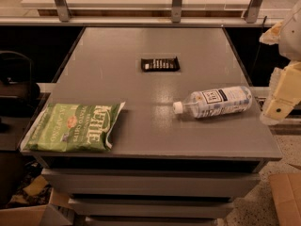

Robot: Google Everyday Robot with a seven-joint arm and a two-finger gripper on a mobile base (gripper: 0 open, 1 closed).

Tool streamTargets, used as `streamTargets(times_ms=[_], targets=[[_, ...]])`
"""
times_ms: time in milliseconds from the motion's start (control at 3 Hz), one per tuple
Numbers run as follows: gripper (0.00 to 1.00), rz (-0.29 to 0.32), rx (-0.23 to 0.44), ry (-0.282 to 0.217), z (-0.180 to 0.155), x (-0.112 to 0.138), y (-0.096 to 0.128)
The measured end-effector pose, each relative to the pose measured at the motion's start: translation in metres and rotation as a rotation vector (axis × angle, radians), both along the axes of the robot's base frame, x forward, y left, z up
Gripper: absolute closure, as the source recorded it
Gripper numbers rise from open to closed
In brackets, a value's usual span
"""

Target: Move rxbar chocolate near green jalapeno chip bag

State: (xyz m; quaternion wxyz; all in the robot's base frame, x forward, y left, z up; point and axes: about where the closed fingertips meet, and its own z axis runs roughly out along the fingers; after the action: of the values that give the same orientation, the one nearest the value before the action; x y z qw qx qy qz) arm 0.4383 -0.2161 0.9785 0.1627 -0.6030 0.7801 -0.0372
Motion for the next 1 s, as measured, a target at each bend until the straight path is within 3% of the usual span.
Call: streamTargets(times_ms=[333,667,1000], targets=[[0.00,0.000,-0.001,-0.002,0.001,0.000,0.000],[0.00,0.082,-0.015,-0.014,0.000,0.021,0.003],[0.00,0.206,-0.021,-0.019,-0.008,0.061,0.019]])
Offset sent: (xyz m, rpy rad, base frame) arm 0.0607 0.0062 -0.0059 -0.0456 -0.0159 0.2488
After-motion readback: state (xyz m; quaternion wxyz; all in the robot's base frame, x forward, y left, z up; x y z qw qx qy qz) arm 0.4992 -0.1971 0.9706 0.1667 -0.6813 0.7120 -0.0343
